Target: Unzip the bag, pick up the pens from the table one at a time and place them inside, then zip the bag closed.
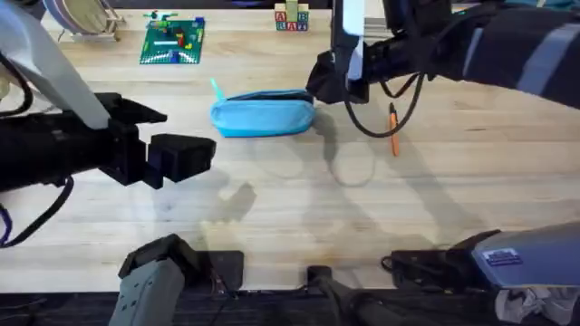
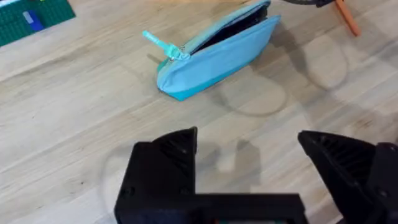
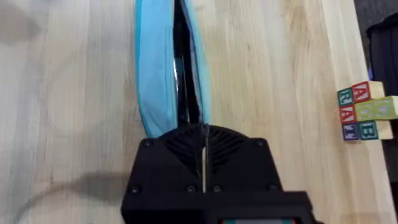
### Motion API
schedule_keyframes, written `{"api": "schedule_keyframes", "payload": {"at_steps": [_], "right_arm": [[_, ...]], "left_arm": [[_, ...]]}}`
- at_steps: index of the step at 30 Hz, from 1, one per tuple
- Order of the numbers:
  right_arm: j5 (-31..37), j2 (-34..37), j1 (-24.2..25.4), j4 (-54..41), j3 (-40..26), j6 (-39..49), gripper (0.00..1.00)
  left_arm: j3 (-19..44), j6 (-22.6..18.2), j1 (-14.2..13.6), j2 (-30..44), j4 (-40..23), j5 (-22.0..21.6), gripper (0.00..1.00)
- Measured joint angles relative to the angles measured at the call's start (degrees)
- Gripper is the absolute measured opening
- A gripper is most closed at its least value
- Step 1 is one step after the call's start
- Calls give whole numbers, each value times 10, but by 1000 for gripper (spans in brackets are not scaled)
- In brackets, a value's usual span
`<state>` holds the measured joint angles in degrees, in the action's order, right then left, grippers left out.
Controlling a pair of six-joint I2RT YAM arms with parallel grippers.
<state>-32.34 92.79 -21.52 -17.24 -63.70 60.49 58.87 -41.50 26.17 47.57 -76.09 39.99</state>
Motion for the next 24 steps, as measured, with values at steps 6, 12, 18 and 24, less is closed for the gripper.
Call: {"api": "schedule_keyframes", "payload": {"at_steps": [6, 12, 18, 24], "right_arm": [[0, 23, 0, 1, 0, 0, 31], [-5, 36, -5, 1, 0, 0, 31], [-7, 66, -21, 4, 0, 0, 29], [-7, 79, -33, 10, 0, 0, 51]], "left_arm": [[0, 2, 0, 0, 0, -4, 994], [0, 2, 0, 0, 0, -6, 993], [0, 2, 0, 0, 0, -6, 993], [0, 2, 0, 0, 0, -6, 993]]}}
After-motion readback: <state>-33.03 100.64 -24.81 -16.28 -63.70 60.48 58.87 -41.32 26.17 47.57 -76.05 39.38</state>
